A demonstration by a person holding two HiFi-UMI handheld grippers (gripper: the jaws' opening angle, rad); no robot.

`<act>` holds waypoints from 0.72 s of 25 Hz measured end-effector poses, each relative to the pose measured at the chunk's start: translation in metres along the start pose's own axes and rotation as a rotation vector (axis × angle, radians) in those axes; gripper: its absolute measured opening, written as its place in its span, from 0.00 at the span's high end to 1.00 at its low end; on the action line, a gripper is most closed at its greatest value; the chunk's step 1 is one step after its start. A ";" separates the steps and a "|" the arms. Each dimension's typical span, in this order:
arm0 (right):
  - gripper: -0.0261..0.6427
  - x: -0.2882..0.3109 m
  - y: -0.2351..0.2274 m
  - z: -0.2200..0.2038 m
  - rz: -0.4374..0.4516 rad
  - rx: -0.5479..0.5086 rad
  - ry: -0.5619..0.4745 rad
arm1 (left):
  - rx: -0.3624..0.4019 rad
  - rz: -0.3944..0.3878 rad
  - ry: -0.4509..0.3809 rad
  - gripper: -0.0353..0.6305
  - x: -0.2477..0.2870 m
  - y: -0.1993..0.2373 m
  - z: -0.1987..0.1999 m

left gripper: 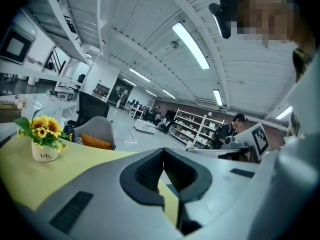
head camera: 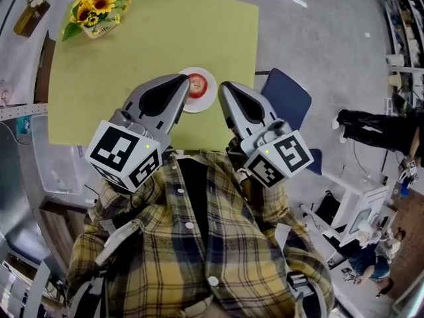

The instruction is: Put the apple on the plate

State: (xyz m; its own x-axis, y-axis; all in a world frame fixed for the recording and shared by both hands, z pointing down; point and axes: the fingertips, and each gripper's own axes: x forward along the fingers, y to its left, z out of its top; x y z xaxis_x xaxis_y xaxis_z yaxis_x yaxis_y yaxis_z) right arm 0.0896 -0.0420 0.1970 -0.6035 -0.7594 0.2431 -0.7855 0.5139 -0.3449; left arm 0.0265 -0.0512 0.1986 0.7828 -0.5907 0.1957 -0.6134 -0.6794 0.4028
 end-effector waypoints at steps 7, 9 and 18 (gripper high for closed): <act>0.97 0.012 -0.004 -0.008 -0.013 0.013 0.021 | -0.015 0.004 0.011 0.93 0.001 0.014 -0.004; 0.97 0.012 -0.006 -0.010 -0.019 0.018 0.021 | -0.013 0.000 0.014 0.93 0.002 0.014 -0.005; 0.97 0.023 -0.015 -0.013 -0.020 0.024 0.033 | -0.001 -0.065 0.038 0.93 0.023 0.020 -0.004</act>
State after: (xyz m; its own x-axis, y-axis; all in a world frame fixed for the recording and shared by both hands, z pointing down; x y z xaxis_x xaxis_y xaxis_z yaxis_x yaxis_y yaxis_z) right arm 0.0857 -0.0620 0.2197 -0.5925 -0.7553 0.2800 -0.7940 0.4891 -0.3609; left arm 0.0324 -0.0771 0.2145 0.8244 -0.5284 0.2029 -0.5610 -0.7153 0.4166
